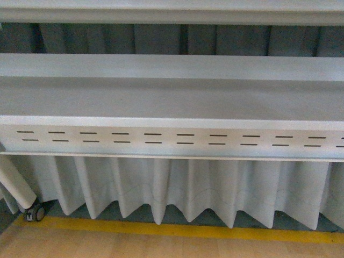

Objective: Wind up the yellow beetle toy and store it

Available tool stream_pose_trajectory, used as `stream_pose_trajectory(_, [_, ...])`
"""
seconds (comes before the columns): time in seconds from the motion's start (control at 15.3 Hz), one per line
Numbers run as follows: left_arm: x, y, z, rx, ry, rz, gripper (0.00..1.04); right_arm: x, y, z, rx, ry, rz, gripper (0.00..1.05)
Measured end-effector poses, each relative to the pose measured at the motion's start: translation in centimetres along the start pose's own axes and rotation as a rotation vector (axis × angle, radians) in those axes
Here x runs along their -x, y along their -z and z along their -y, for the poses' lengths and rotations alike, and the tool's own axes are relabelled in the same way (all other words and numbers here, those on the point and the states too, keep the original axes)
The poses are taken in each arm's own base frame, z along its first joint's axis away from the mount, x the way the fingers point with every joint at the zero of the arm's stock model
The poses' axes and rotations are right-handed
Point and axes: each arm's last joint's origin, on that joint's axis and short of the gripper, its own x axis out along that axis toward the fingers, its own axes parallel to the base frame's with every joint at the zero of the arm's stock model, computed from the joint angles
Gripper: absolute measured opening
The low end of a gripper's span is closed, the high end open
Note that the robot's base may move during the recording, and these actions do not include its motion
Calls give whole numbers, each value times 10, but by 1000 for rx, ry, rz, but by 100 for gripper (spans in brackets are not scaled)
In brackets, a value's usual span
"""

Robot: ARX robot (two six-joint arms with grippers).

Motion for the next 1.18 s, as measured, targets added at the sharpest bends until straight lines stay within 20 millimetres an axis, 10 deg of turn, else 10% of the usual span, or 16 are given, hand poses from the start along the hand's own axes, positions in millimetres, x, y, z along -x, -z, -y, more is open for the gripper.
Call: stream_pose_trajectory(1.18, [0, 0, 0, 0, 0, -3, 98, 0, 0, 0, 0, 0, -2, 98])
